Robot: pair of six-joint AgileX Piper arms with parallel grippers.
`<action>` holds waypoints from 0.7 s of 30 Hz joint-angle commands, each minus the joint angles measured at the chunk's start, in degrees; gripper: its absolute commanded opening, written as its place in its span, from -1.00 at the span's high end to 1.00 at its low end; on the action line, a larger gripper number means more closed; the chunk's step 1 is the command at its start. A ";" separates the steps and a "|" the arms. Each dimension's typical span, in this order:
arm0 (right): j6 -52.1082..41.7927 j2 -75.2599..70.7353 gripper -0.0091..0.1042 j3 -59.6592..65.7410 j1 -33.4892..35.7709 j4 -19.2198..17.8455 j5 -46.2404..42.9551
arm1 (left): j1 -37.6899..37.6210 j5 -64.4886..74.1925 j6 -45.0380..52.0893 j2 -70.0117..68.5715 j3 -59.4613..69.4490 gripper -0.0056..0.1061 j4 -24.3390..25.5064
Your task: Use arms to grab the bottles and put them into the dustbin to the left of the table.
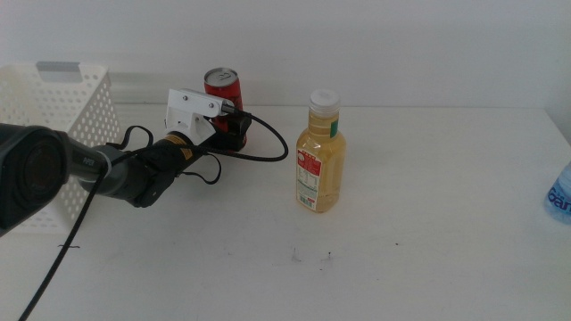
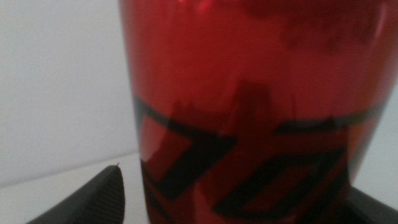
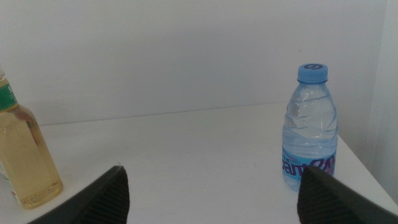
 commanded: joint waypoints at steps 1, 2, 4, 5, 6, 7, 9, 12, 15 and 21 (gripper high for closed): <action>-0.08 -0.27 -0.76 0.22 -0.30 -0.54 -0.26 | -0.06 1.10 -0.90 0.01 -0.31 -0.65 -1.13; -0.08 -0.27 -0.76 0.22 -0.30 -0.54 -0.26 | -0.06 1.10 -0.91 0.01 -0.31 -0.53 -1.13; -0.08 -0.27 -0.76 0.22 -0.30 -0.54 -0.26 | -0.06 0.72 -0.91 0.01 -0.31 -0.21 -0.49; -0.08 -0.27 -0.76 0.22 -0.30 -0.54 -0.26 | -0.06 0.03 -0.91 -0.30 -0.02 0.00 0.30; -0.08 -0.27 -0.76 0.22 -0.30 -0.54 -0.26 | -0.06 -0.28 -0.91 -0.90 0.53 0.20 1.21; -0.08 -0.27 -0.76 0.22 -0.30 -0.54 -0.26 | -0.06 -0.45 -0.91 -2.02 1.48 0.40 2.33; -0.08 -0.27 -0.76 0.22 -0.30 -0.54 -0.26 | -0.06 -0.73 -0.91 -5.37 4.34 0.70 4.46; -0.08 -0.27 -0.76 0.22 -0.30 -0.54 -0.26 | -0.18 0.43 -0.38 -12.66 10.93 0.93 2.87; -0.08 -0.27 -0.76 0.22 -0.30 -0.54 -0.26 | -1.48 2.25 4.74 -20.32 18.63 0.91 -4.93; -0.08 -0.27 -0.76 0.22 -0.30 -0.54 -0.16 | -7.12 14.07 13.09 -35.77 27.85 0.78 -23.04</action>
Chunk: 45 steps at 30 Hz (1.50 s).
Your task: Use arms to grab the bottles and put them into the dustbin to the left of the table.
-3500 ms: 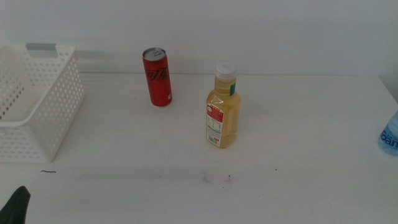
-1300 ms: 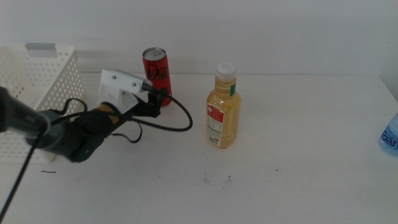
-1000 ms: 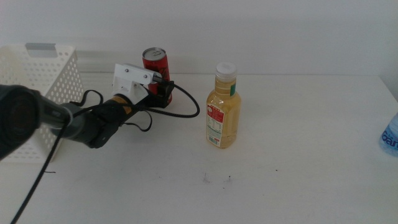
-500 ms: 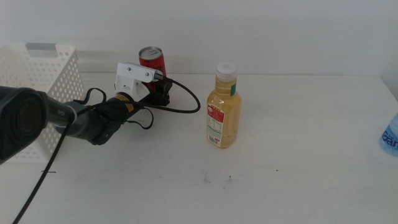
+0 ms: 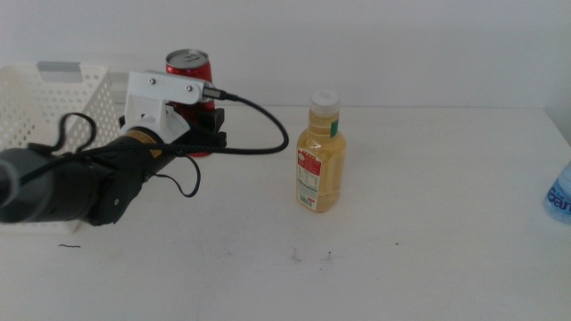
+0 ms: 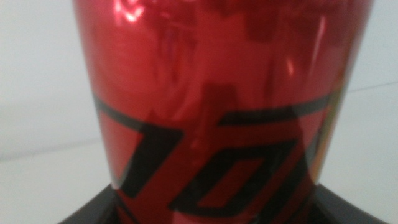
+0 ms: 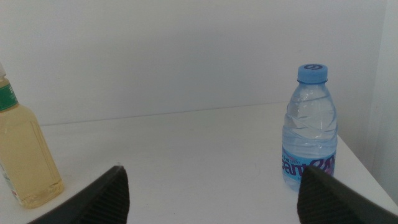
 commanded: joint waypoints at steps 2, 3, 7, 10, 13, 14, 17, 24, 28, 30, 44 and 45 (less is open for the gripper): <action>-0.08 -0.27 -0.76 0.22 -0.30 -0.54 -0.16 | -3.88 10.37 5.93 -9.57 1.53 0.75 -13.91; -0.08 -0.27 -0.76 0.22 -0.30 -0.54 -0.16 | -4.60 14.46 8.04 -11.58 1.53 0.74 -17.18; -0.08 -0.27 -0.76 0.22 -0.30 -0.54 -0.16 | -5.47 26.78 12.28 -20.19 1.53 0.74 -30.70; -0.08 -0.27 -0.76 0.22 -0.30 -0.54 -0.16 | -3.20 37.66 12.28 -24.36 0.56 0.74 -30.82; -0.08 -0.27 -0.76 0.22 -0.30 -0.54 -0.04 | 1.33 55.54 12.06 -25.20 -5.96 0.74 -27.57; -0.08 -0.27 -0.76 0.22 -0.30 -0.54 -0.04 | 2.59 60.81 12.06 -24.71 -8.74 0.74 -26.08; -0.08 -0.27 -0.76 0.22 -0.30 -0.54 -0.04 | 5.43 72.13 11.73 -23.23 -16.84 0.74 -20.06; -0.08 -0.27 -0.76 0.22 -0.30 -0.54 -0.04 | 14.14 95.45 11.67 -15.21 -38.46 0.74 -6.11; -0.08 -0.27 -0.76 0.22 -0.30 -0.54 -0.04 | 19.90 100.93 15.71 -7.74 -47.55 0.74 -2.69; -0.08 -0.27 -0.76 0.22 -0.30 -0.54 -0.04 | 22.84 102.05 17.94 -3.90 -51.01 0.74 -2.97; -0.08 -0.27 -0.76 0.22 -0.30 -0.54 -0.04 | 30.08 96.66 24.06 15.20 -55.32 0.74 -8.80; -0.08 -0.27 -0.76 0.22 -0.30 -0.54 -0.04 | 30.08 95.94 24.06 16.05 -55.32 0.74 -9.24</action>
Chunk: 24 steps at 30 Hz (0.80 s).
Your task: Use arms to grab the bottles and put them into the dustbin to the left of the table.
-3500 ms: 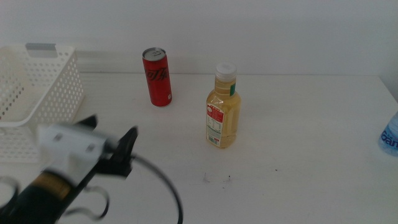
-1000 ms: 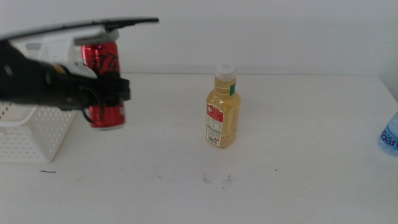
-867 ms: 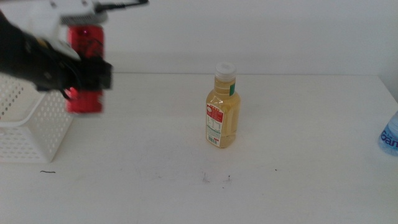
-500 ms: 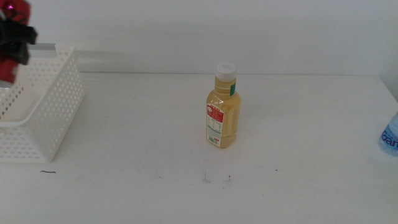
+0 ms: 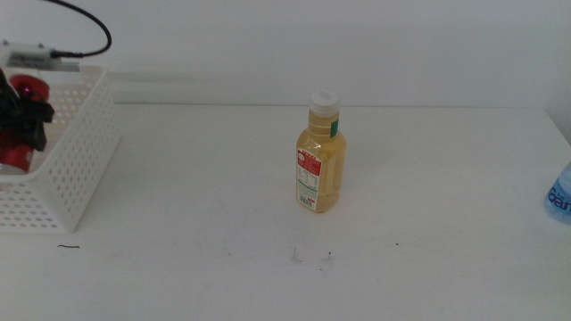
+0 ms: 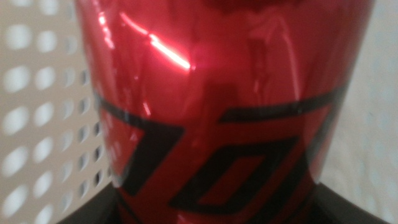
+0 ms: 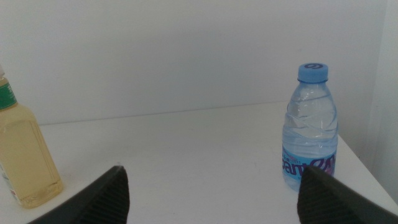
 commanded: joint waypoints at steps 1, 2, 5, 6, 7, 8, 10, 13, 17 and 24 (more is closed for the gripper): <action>-0.08 -0.27 -0.76 0.22 -0.30 -0.54 -0.04 | 0.20 -2.84 -0.26 0.93 -0.86 0.74 -1.30; -0.08 -0.27 -0.76 0.22 -0.30 -0.54 -0.04 | 0.20 -3.26 -0.38 1.58 -0.86 0.73 -1.79; -0.08 -0.27 -0.76 0.22 -0.30 -0.54 -0.04 | 0.20 -3.73 -0.38 2.57 -0.86 0.62 -2.79; -0.08 -0.27 -0.76 0.22 -0.30 -0.54 -0.04 | 0.20 -3.73 -0.38 2.66 -0.86 0.56 -2.95; -0.08 -0.27 -0.76 0.22 -0.30 -0.54 -0.04 | 0.20 -3.73 -1.06 2.66 -0.86 0.50 -2.95; -0.08 -0.27 -0.76 0.22 -0.30 -0.54 -0.04 | 0.20 -3.86 -1.19 2.66 -0.86 0.40 -2.83; -0.08 -0.27 -0.76 0.22 -0.30 -0.54 -0.04 | 0.20 -4.11 -1.59 2.66 -0.86 0.14 -2.83; -0.08 -0.27 -0.76 0.22 -0.30 -0.54 -0.04 | 0.20 -3.71 -1.59 2.66 -0.86 -0.27 -2.31; -0.08 -0.27 -0.76 0.22 -0.30 -0.54 -0.04 | 0.20 -0.65 -2.79 1.99 -0.86 -0.79 -2.13; -0.08 -0.27 -0.76 0.22 -0.30 -0.54 -0.04 | -1.73 3.85 -4.47 -9.49 1.72 -0.78 -3.99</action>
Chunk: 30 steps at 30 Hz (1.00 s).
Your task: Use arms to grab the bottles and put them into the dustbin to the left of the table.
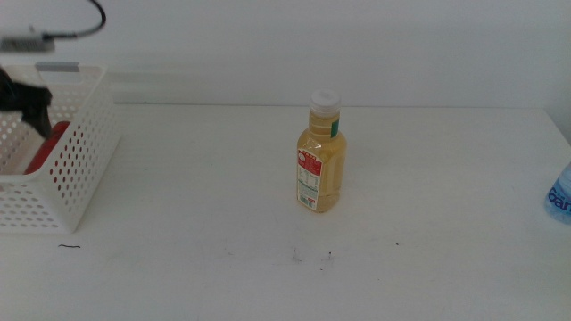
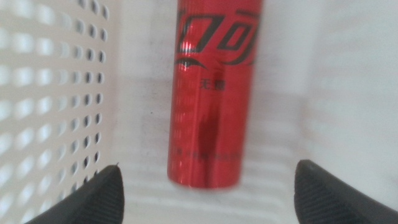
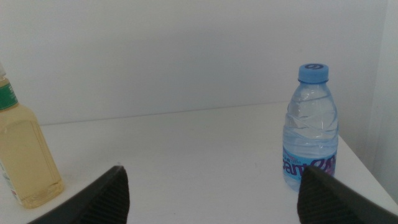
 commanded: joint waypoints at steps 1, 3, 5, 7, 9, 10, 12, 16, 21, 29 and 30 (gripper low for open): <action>-0.08 -0.27 -0.76 0.22 -0.30 -0.54 -0.04 | -2.02 -0.14 -1.14 -7.90 2.15 -0.78 -1.06; -0.08 -0.27 -0.76 0.22 -0.30 -0.54 -0.04 | -4.40 -3.21 -1.12 -15.46 6.71 -0.78 -1.74; -0.08 -0.27 -0.76 0.22 -0.30 -0.54 -0.04 | -7.55 -8.15 -0.47 -23.10 12.39 -0.78 -3.44; -0.08 -0.27 -0.76 0.22 -0.30 -0.54 -0.04 | -11.15 -15.30 2.12 -31.89 20.48 -0.78 -7.17; -0.08 -0.27 -0.76 0.22 -0.30 -0.54 -0.04 | -15.78 -25.71 3.81 -40.36 30.69 -0.78 -10.14; -0.08 -0.27 -0.76 0.22 -0.30 -0.54 -0.04 | -17.73 -30.78 5.33 -43.55 35.37 -0.78 -11.93; -0.08 -0.27 -0.76 0.22 -0.30 -0.54 -0.04 | -23.05 -44.22 10.30 -51.04 47.97 -0.78 -16.21; 0.12 -0.27 -0.76 0.22 -0.30 -0.54 -0.04 | -36.06 -71.61 19.96 -62.79 72.96 -0.78 -24.73; 0.12 -0.27 -0.76 0.22 -0.30 -0.54 -0.04 | -55.69 -109.26 9.99 -68.54 96.66 -0.78 -21.15; 0.12 -0.27 -0.76 0.22 -0.30 -0.54 -0.04 | -63.35 -116.41 8.28 -59.98 101.84 -0.78 -24.67; 0.12 -0.27 -0.76 0.22 -0.30 -0.54 -0.04 | -63.35 -117.46 6.44 -58.16 101.84 -0.78 -23.34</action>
